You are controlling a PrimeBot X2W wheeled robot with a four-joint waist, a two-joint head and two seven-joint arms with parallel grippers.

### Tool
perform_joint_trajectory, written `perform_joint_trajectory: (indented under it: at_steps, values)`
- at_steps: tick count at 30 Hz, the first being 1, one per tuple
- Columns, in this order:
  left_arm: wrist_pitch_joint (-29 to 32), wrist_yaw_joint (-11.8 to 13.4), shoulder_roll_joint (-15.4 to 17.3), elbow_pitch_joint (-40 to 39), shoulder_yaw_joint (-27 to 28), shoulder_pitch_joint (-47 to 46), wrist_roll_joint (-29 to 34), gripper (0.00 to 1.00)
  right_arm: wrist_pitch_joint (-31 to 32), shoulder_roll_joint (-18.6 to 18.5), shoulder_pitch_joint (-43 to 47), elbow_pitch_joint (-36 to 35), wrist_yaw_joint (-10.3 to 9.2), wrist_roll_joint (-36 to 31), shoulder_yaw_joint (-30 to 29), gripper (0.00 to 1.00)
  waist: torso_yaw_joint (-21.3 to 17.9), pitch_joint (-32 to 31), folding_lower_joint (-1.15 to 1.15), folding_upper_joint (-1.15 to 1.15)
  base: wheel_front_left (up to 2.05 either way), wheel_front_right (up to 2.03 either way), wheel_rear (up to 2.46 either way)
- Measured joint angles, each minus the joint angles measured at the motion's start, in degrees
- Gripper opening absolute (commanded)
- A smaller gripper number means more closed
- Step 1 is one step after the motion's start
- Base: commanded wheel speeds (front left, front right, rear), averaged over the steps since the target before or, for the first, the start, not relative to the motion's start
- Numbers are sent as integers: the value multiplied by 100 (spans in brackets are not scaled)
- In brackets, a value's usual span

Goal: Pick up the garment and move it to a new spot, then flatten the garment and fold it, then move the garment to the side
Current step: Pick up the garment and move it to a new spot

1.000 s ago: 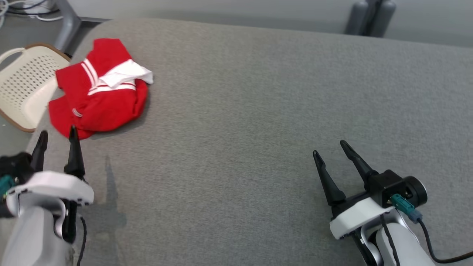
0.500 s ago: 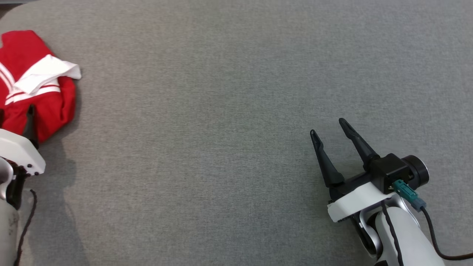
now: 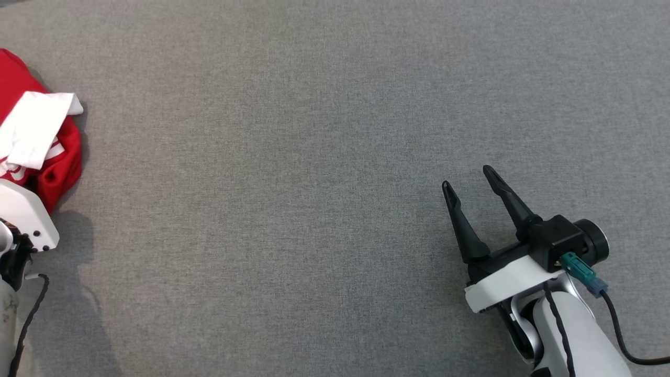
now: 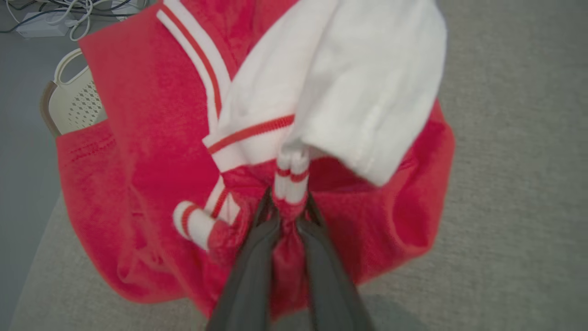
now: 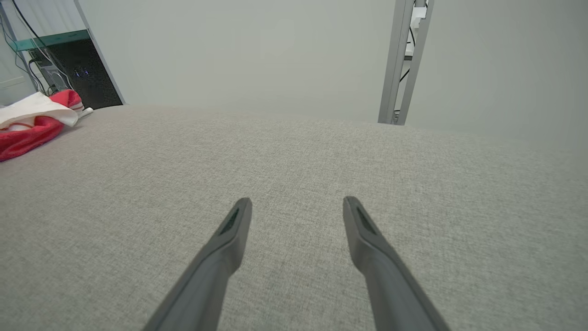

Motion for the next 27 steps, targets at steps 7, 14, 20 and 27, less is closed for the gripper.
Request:
perform_joint_trajectory:
  at_steps: [7,14,20,27]
  values:
    - [-32,1,69,-441,-599,-152,-45,0,0,2,13,30,1,183,15,100,-28,-241,0,0,0,0,0]
    - [-264,1,-80,-1158,-1562,-320,-86,0,0,4,147,58,0,336,2,100,-151,-518,0,0,0,0,0]
    - [-692,-2,-545,-1537,-2167,-321,-501,0,0,1,221,65,0,415,-75,100,-379,-677,0,0,0,0,0]
    - [-1211,-2,-1301,-1634,-2809,-144,-834,0,0,1,359,86,0,528,-278,100,-659,-870,0,0,0,0,0]
